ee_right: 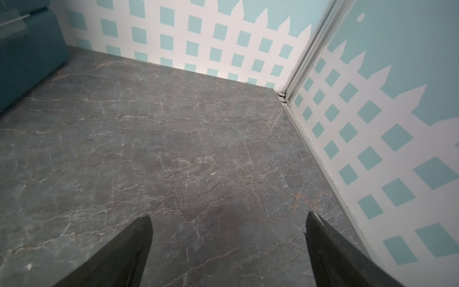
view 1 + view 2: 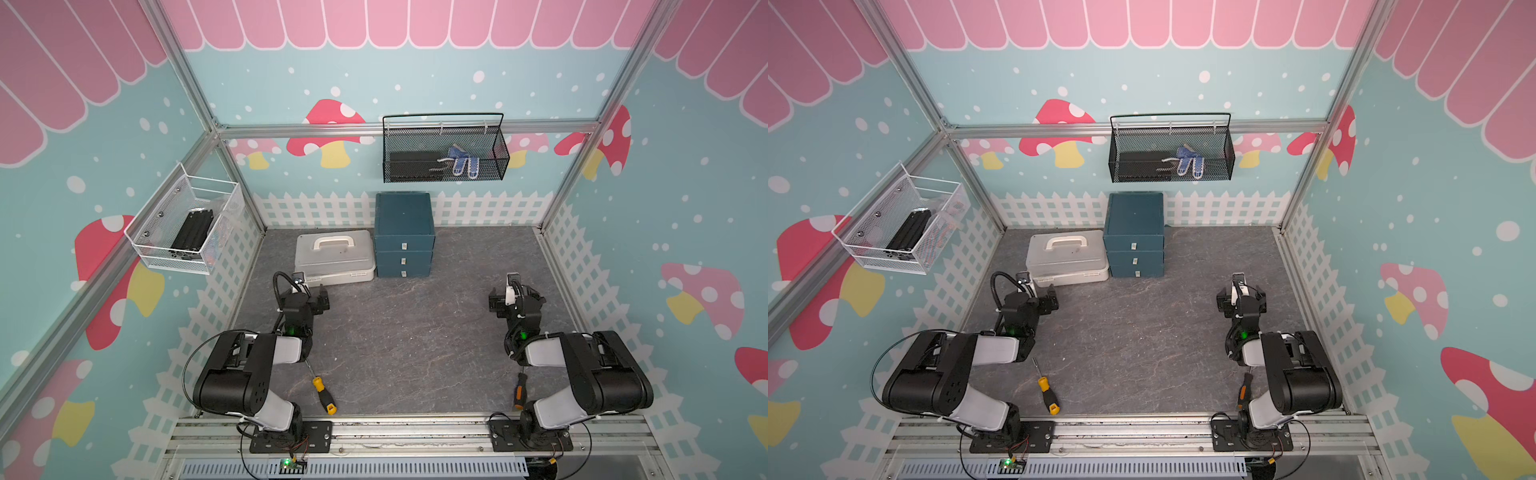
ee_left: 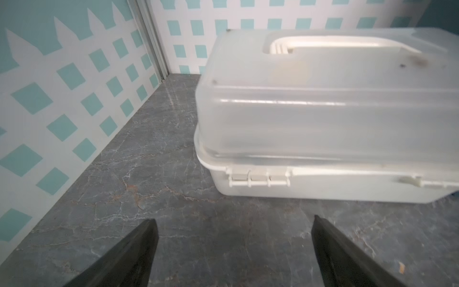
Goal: Place the cookies into the drawer by color
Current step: Reset both arms
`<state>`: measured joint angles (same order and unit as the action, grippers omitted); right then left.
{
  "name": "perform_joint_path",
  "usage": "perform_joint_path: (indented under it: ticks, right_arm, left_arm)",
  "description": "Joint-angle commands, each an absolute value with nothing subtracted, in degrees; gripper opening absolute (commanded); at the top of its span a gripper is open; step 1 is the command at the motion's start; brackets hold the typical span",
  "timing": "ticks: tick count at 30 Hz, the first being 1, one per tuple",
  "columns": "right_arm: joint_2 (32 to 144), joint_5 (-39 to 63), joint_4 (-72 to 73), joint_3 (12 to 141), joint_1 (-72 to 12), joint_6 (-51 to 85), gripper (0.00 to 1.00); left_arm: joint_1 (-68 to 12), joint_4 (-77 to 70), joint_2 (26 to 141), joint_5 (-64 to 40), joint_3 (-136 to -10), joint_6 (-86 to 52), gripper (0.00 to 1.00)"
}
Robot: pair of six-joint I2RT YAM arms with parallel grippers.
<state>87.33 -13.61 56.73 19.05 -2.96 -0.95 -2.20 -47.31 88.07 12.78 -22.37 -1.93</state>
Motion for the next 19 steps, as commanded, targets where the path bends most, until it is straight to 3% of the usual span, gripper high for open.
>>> perform_joint_path:
  ticks: [1,19]
  right_arm:
    - [86.92,-12.48,54.82,19.10,-2.64,1.14,0.99]
    - [86.87,-10.81,54.32,19.39,-2.11,1.14,0.99]
  left_arm:
    - [-1.83,-49.38,88.16,10.30,-23.26,-2.86,0.99]
    - [-1.86,-48.87,87.72,10.29,-22.99,-2.86,0.99]
